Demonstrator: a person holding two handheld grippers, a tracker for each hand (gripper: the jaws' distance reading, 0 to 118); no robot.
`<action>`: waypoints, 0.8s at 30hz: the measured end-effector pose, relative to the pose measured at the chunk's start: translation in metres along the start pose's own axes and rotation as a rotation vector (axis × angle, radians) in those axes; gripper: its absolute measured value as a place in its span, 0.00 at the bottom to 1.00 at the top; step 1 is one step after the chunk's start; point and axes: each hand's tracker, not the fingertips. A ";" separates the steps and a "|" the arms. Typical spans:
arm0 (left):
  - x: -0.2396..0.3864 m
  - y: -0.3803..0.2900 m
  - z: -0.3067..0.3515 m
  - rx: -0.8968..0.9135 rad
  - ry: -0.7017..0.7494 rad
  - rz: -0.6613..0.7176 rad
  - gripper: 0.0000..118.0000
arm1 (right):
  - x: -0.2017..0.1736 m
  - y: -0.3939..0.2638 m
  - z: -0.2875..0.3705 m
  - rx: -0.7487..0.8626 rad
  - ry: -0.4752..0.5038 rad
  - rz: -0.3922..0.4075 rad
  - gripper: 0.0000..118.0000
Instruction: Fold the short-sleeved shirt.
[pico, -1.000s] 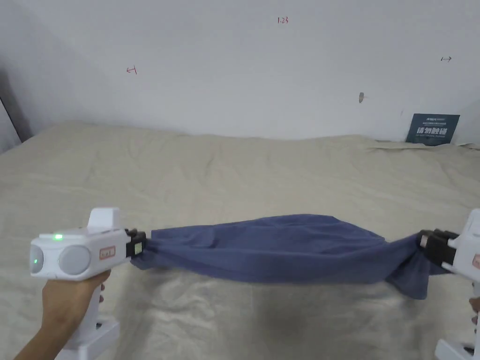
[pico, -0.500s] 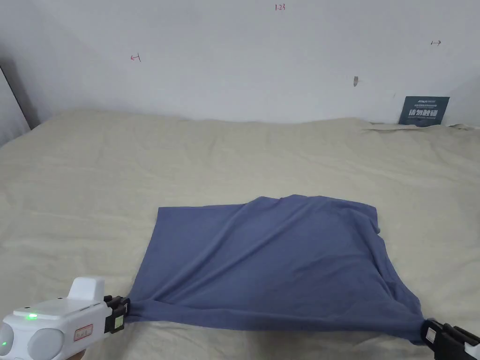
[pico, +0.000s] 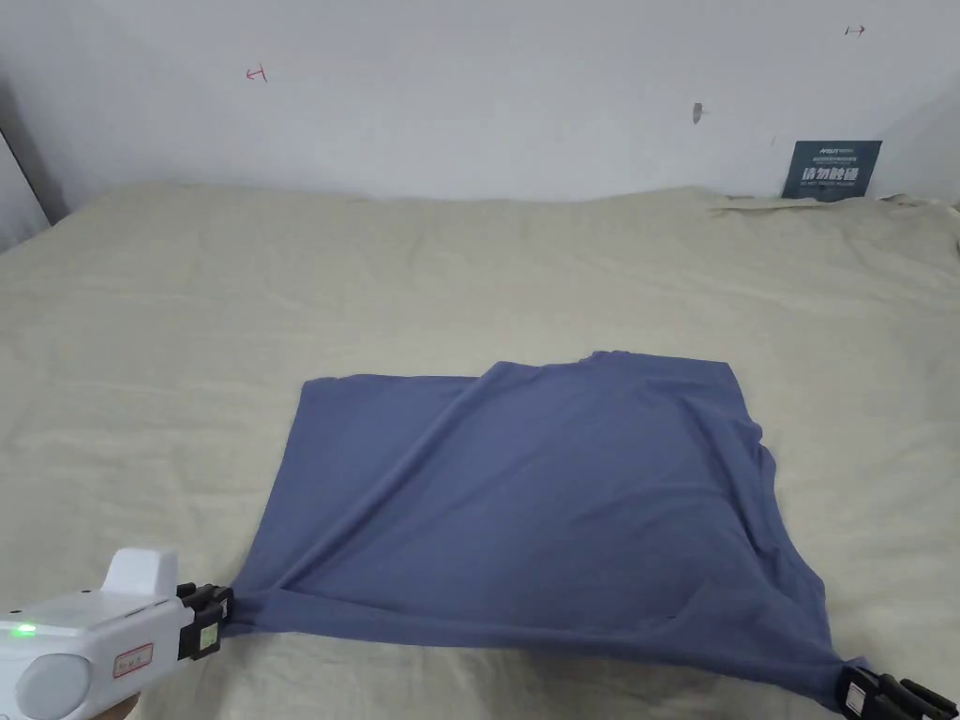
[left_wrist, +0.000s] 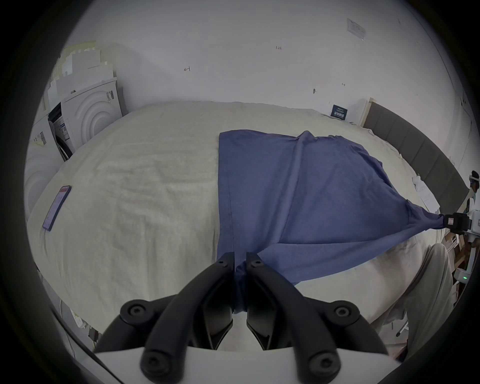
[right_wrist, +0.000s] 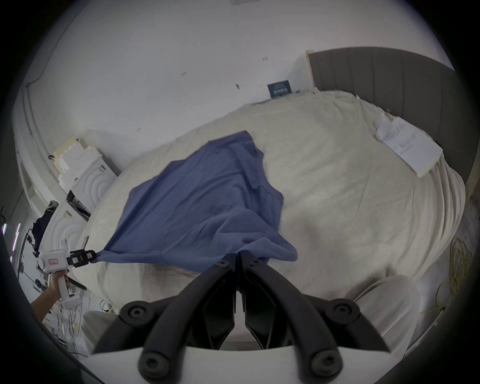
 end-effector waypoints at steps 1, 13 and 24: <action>0.001 -0.002 -0.003 -0.010 0.005 -0.005 0.04 | 0.002 -0.001 -0.005 -0.017 -0.015 -0.015 0.01; 0.013 -0.029 -0.025 -0.108 0.053 0.044 0.15 | 0.009 -0.024 -0.073 -0.251 -0.192 0.024 0.02; 0.026 -0.026 0.003 -0.054 0.134 0.147 0.95 | -0.014 -0.002 -0.041 -0.141 -0.158 0.041 0.71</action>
